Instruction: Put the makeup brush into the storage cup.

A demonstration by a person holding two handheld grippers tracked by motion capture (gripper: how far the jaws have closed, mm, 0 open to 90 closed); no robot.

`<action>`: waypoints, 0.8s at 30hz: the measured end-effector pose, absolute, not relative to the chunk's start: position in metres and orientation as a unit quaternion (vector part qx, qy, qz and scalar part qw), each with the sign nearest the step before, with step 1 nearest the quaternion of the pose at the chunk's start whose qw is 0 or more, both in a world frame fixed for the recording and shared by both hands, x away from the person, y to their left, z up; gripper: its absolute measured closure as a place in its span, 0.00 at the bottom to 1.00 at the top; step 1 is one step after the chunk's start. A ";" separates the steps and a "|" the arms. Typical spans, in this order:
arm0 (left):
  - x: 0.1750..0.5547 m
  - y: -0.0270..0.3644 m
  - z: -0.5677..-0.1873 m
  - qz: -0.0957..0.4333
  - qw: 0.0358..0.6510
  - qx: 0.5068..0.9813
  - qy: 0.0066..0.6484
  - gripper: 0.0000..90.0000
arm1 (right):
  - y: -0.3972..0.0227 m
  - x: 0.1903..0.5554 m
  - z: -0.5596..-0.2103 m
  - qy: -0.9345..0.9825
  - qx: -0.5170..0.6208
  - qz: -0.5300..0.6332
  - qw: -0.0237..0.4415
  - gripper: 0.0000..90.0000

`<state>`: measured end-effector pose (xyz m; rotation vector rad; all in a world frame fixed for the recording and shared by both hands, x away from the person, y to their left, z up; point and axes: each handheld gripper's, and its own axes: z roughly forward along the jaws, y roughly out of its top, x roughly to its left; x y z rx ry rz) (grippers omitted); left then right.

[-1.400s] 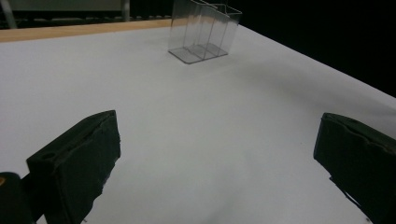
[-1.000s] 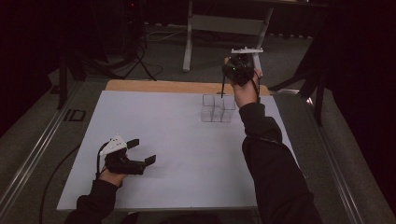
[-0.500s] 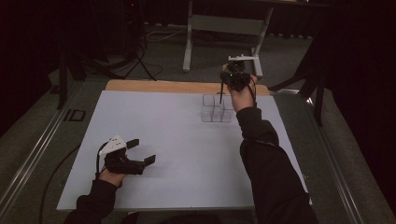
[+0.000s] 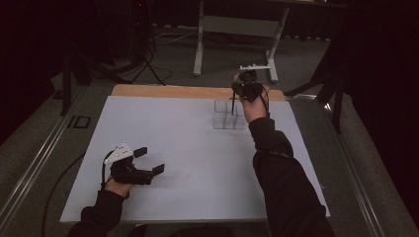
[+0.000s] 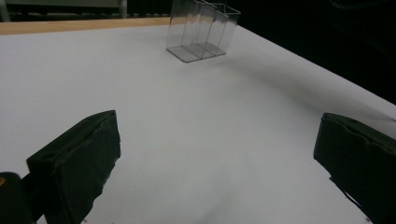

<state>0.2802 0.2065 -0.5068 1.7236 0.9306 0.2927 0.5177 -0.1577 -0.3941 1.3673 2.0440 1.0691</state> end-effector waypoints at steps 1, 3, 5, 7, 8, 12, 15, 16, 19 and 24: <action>0.280 0.207 -0.507 0.124 0.548 0.728 0.393 0.01 | -0.158 0.518 -0.394 0.742 0.496 0.388 0.228 0.93; 0.280 0.207 -0.507 0.118 0.552 0.726 0.393 0.01 | -0.158 0.518 -0.398 0.743 0.496 0.388 0.226 0.93; 0.280 0.207 -0.507 0.117 0.552 0.726 0.393 0.01 | -0.159 0.518 -0.400 0.743 0.498 0.388 0.223 0.93; 0.280 0.207 -0.507 0.116 0.553 0.726 0.392 0.01 | -0.159 0.519 -0.402 0.742 0.499 0.389 0.220 0.93; 0.280 0.207 -0.507 0.117 0.552 0.726 0.392 0.01 | -0.159 0.519 -0.403 0.744 0.498 0.388 0.220 0.93; 0.280 0.207 -0.508 0.114 0.553 0.726 0.393 0.01 | -0.159 0.519 -0.408 0.744 0.500 0.384 0.219 0.93; 0.280 0.207 -0.508 0.113 0.553 0.726 0.393 0.01 | -0.160 0.519 -0.411 0.746 0.501 0.383 0.214 0.93; 0.281 0.207 -0.508 0.113 0.552 0.727 0.393 0.01 | -0.160 0.519 -0.412 0.748 0.500 0.382 0.212 0.93; 0.281 0.207 -0.508 0.113 0.551 0.727 0.394 0.01 | -0.161 0.518 -0.413 0.749 0.499 0.384 0.205 0.80; 0.281 0.207 -0.508 0.112 0.554 0.725 0.395 0.01 | -0.167 0.513 -0.404 0.748 0.490 0.398 0.206 0.30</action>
